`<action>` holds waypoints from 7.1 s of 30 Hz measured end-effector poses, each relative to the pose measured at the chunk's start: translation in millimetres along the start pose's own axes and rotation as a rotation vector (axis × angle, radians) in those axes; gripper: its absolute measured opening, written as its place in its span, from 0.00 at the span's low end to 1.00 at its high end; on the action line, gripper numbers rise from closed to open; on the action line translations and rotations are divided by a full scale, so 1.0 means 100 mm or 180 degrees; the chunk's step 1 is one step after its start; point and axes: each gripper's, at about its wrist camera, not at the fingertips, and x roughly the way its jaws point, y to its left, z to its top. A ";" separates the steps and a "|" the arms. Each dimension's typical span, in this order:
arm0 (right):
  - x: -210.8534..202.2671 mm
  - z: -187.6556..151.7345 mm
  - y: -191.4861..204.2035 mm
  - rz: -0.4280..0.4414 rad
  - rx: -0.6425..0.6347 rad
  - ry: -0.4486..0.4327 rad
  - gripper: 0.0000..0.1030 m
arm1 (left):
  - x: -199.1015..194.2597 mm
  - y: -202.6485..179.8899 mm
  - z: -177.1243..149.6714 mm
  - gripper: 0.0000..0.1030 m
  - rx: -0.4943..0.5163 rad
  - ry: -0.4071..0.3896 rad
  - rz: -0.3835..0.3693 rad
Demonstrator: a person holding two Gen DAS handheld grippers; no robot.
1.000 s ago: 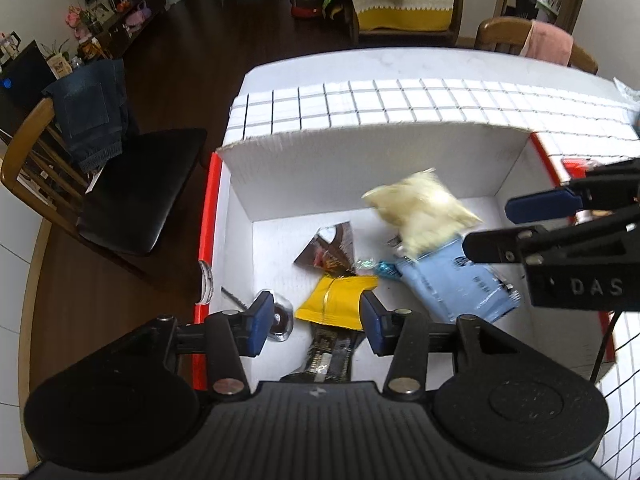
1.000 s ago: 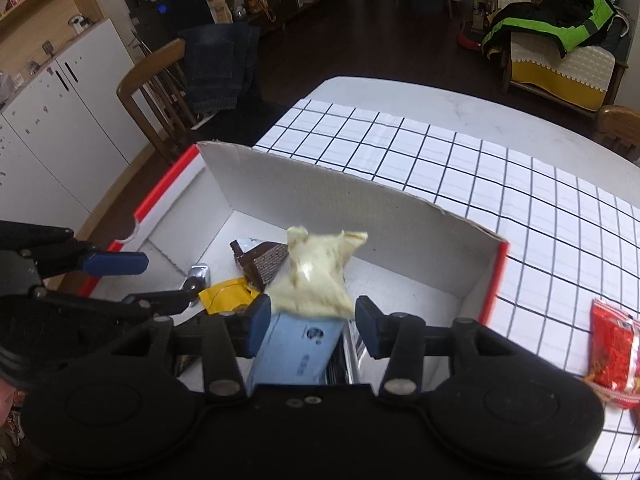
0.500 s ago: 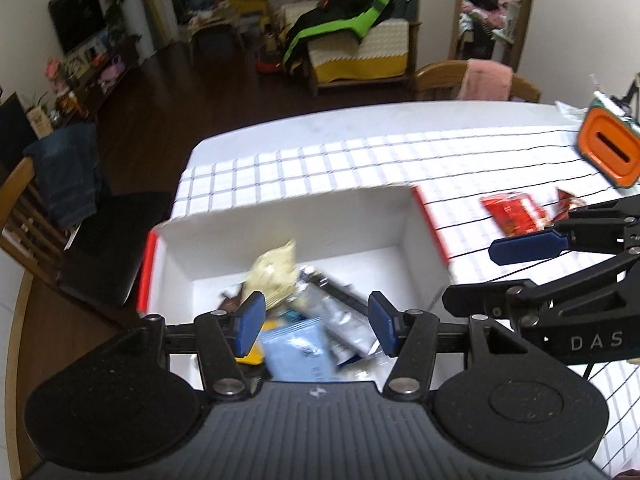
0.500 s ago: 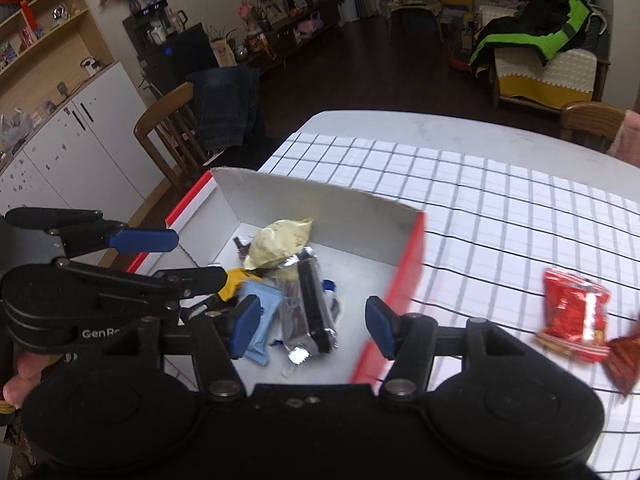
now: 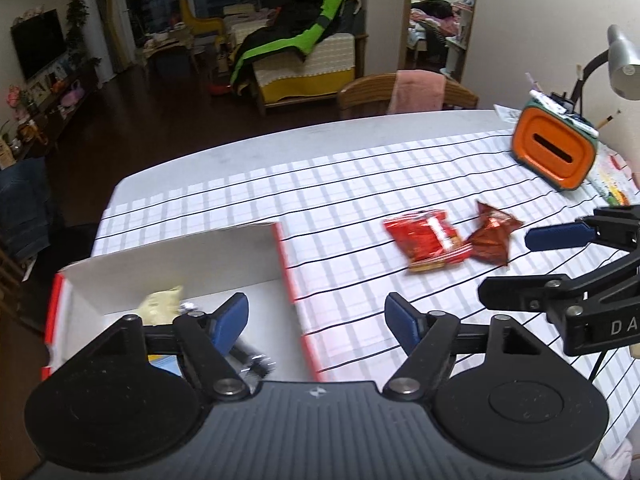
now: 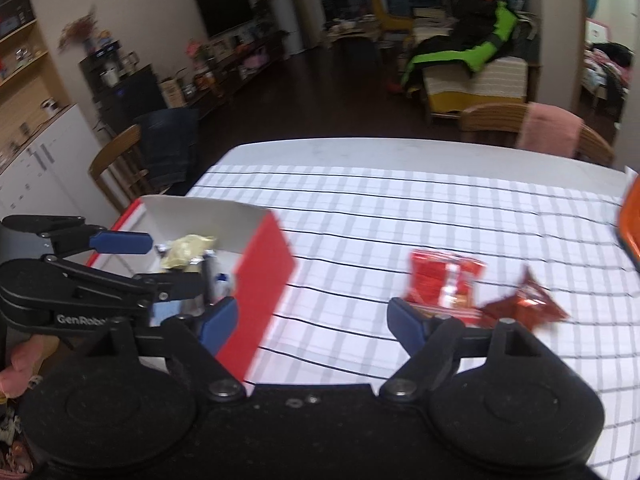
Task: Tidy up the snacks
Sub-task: 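Move both tools back toward the red bag and Oreo bag, then grasp the red snack bag with the left tool while the right tool grasps the Oreo bag, then carry the red bag and Oreo bag with both tools over the box, then open both tools to drop the red bag and Oreo bag into the box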
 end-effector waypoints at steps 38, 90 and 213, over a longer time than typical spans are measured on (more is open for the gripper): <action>0.82 -0.17 -2.30 -0.0635 0.2560 0.0436 0.93 | 2.33 -1.45 0.93 0.80 -0.0296 0.0938 0.0050; 0.97 -0.30 -1.79 -0.0749 0.1237 0.0490 0.39 | 2.60 -1.41 0.28 0.65 -0.0366 0.1098 -0.0236; 0.83 0.00 1.64 0.0214 -0.0160 0.0155 0.93 | 0.03 1.47 -0.65 0.80 -0.0545 0.0133 0.0530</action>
